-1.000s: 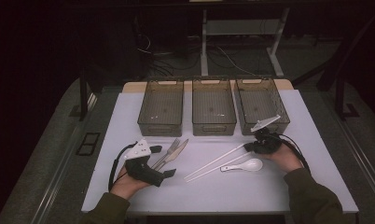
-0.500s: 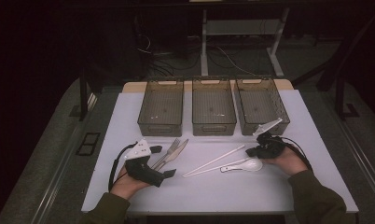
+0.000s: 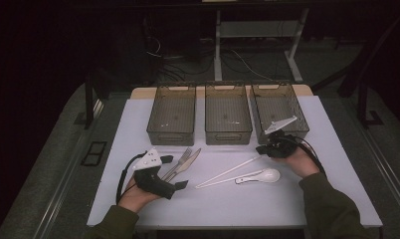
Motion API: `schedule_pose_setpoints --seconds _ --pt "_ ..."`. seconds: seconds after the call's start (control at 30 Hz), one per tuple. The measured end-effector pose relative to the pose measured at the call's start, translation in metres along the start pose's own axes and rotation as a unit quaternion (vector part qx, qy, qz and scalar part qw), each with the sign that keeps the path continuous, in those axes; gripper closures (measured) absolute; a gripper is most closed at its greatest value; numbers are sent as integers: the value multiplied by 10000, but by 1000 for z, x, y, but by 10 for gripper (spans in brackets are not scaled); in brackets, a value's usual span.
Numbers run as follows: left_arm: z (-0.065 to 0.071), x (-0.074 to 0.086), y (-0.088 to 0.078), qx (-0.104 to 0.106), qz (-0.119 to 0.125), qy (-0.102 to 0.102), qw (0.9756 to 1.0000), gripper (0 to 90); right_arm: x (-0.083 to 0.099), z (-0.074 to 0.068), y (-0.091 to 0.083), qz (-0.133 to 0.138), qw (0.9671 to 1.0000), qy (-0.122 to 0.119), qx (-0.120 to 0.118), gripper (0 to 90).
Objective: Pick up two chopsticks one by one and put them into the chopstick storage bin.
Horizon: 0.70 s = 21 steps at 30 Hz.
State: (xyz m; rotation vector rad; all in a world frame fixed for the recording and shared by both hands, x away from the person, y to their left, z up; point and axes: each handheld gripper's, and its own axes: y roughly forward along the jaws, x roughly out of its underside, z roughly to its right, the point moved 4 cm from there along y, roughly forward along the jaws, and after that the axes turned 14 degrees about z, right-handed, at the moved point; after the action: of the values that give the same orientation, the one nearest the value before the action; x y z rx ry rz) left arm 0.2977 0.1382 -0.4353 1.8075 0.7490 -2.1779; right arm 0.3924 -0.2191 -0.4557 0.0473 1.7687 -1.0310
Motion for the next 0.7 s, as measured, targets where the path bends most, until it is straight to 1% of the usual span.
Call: schedule_pose_setpoints --seconds 0.07,0.1,0.13,0.2,0.23,0.3,0.37,0.7 --pt "0 0 0 -2 14 -8 10000 0 -1 1 7 -43 10000 7 11 895" --pt "0 0 0 -2 14 -8 10000 0 -1 1 7 -43 10000 7 11 895" --pt "0 0 -1 0 18 -4 10000 0 0 2 14 -172 9998 -8 18 895" --pt "0 0 -1 1 22 -3 10000 0 1 3 15 -198 9998 -20 7 895" --pt "0 0 -1 2 22 -7 10000 0 4 2 16 -294 9996 -44 -18 895" --pt "0 0 0 0 24 -19 10000 0 5 2 15 -324 9994 -72 -47 896" --pt "0 0 0 15 12 -4 10000 0 7 1 13 -419 9990 -90 -88 895" --pt "0 0 -1 7 24 -7 10000 0 13 -5 6 -575 9979 -200 -221 895"
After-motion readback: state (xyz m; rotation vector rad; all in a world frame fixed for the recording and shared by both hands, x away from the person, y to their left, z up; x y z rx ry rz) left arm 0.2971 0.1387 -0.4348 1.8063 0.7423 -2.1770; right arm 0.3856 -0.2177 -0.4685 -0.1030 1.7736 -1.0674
